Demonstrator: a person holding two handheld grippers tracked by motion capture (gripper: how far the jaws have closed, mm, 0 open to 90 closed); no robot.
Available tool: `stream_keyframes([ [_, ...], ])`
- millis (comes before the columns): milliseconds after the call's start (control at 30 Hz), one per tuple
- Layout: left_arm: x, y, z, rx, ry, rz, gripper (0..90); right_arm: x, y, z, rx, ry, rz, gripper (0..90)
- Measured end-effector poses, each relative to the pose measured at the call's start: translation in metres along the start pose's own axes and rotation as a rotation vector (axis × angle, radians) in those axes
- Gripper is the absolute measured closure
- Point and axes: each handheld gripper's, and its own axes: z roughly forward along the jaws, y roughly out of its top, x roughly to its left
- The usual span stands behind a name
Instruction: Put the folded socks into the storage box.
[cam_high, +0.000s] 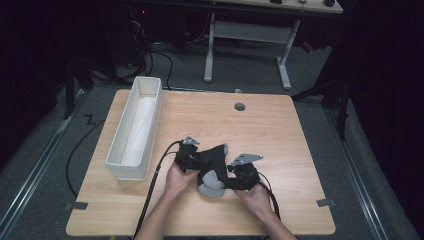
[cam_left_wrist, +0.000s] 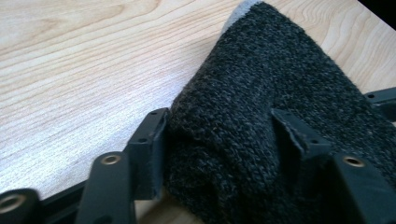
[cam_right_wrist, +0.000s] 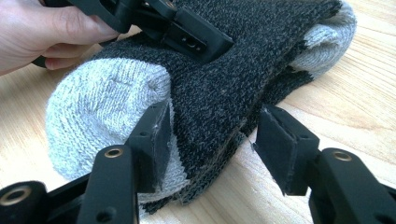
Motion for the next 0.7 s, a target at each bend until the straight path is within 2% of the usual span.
stream_keyframes([
  [100, 0.000, 0.001, -0.001, 0.008, -0.002, -0.011, 46.2, 0.000, 0.000, 0.000, -0.002, 0.003, 0.000, 45.0],
  [267, -0.007, 0.001, -0.005, 0.003, 0.016, 0.019, 55.3, -0.003, -0.001, 0.000, -0.014, 0.012, 0.019, 42.7],
  [367, -0.009, 0.002, -0.007, 0.000, 0.015, 0.018, 59.1, -0.004, -0.002, 0.000, -0.016, 0.021, 0.028, 42.7],
  [633, -0.021, 0.007, -0.019, -0.045, 0.003, 0.038, 63.4, -0.003, -0.003, -0.004, -0.040, 0.033, 0.030, 42.4],
  [700, -0.029, 0.008, -0.026, -0.071, -0.011, 0.056, 63.8, -0.003, -0.004, -0.007, -0.053, 0.039, 0.031, 42.3],
])
